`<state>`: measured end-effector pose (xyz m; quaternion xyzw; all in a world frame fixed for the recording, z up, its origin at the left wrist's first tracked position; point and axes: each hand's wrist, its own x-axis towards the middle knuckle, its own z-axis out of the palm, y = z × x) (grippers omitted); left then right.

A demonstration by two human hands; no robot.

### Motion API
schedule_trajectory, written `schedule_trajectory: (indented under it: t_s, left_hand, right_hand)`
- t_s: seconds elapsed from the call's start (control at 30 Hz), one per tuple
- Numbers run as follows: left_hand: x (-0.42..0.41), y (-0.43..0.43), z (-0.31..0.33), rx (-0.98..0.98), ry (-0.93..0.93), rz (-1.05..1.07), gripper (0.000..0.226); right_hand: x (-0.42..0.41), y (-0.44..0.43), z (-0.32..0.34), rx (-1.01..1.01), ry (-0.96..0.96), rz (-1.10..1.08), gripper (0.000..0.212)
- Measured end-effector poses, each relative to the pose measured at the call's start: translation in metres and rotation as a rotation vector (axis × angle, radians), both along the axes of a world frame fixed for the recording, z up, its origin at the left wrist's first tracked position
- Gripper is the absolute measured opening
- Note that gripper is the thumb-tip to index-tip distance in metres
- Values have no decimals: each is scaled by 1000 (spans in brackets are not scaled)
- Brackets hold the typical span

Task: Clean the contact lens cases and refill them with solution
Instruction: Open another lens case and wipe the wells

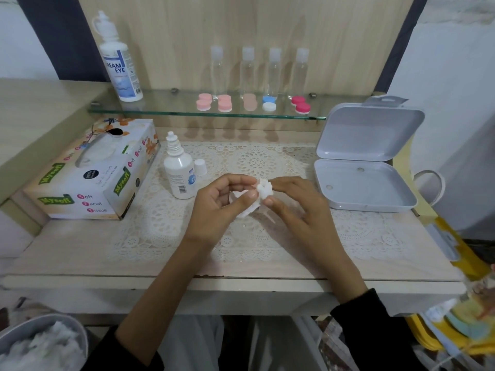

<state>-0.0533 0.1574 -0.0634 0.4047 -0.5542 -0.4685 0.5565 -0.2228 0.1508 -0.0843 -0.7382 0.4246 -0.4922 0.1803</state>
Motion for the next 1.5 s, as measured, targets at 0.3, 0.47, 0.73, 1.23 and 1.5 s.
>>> schedule_trajectory:
  t_s: [0.3,0.47,0.73,1.23,1.5]
  left_hand:
    - [14,-11,-5,-225,-485,120,14]
    - [26,-17,-19,-232,-895,137,51]
    - [24,-18,-23,-312,-960,175,35]
    - [22,-16,-20,-351,-913,220,28]
    - [22,-17,-21,-373,-934,222,31]
  right_hand:
    - [-3,12,10,150,-377,14,5]
    - [-3,11,11,115,-430,-110,14]
    - [-1,5,2,35,-74,-170,7]
    - [16,3,-2,-53,463,-244,12]
    - [17,-5,-3,27,407,-221,7]
